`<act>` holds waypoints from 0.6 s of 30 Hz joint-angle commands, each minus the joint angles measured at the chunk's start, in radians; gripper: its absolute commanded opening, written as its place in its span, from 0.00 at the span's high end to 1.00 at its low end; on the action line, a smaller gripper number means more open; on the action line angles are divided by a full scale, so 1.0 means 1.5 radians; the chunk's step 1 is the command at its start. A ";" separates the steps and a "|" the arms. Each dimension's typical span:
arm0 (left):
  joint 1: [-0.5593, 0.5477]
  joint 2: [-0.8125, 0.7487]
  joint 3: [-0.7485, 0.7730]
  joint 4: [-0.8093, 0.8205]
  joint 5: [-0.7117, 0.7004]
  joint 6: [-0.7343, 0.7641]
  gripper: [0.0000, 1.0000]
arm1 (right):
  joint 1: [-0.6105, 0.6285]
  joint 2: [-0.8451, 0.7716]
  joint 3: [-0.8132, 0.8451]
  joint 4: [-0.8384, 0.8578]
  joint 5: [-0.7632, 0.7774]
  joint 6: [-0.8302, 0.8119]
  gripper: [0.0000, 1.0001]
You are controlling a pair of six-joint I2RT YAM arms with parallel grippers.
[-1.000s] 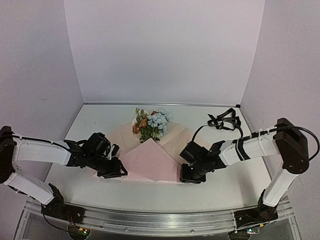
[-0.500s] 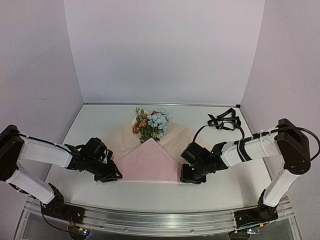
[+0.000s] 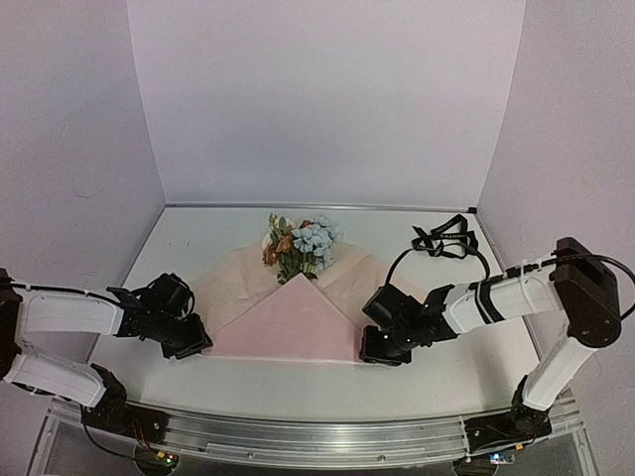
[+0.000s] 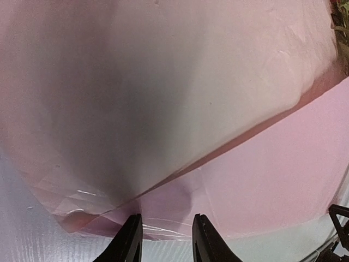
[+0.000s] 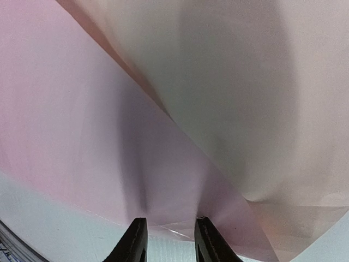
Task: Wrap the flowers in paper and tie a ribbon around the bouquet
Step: Press the fold line of the 1/4-folded wrapping paper.
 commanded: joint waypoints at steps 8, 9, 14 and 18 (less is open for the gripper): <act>0.007 -0.013 0.053 -0.089 -0.019 0.037 0.68 | -0.018 -0.086 -0.046 -0.095 0.039 0.005 0.62; 0.007 -0.013 0.062 -0.090 -0.008 0.046 0.68 | -0.020 -0.100 -0.050 -0.099 0.038 0.006 0.59; 0.007 -0.012 0.107 -0.112 -0.001 0.080 0.68 | -0.024 -0.150 -0.081 -0.117 0.046 0.030 0.45; 0.001 -0.001 0.148 -0.122 0.008 0.109 0.68 | -0.024 -0.152 -0.092 -0.112 0.036 0.064 0.45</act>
